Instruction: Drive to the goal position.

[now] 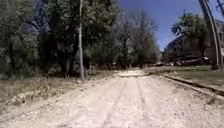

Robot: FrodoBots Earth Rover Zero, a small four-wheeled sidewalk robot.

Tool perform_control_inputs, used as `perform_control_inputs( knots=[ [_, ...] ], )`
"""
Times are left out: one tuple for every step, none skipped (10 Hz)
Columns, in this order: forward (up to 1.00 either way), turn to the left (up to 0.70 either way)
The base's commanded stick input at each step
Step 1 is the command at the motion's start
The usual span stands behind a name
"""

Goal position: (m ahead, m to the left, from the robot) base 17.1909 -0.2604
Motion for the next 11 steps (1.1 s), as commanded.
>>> perform_control_inputs(
  knots=[
    [0.85, -0.34],
    [0.85, -0.26],
    [0.85, 0.0],
    [0.85, 0.0],
    [0.85, 0.0],
    [0.85, 0.0],
    [0.85, 0.0],
    [0.85, 0.0],
    [0.85, 0.0],
    [0.85, 0.0],
    [0.85, 0.0]
  ],
)
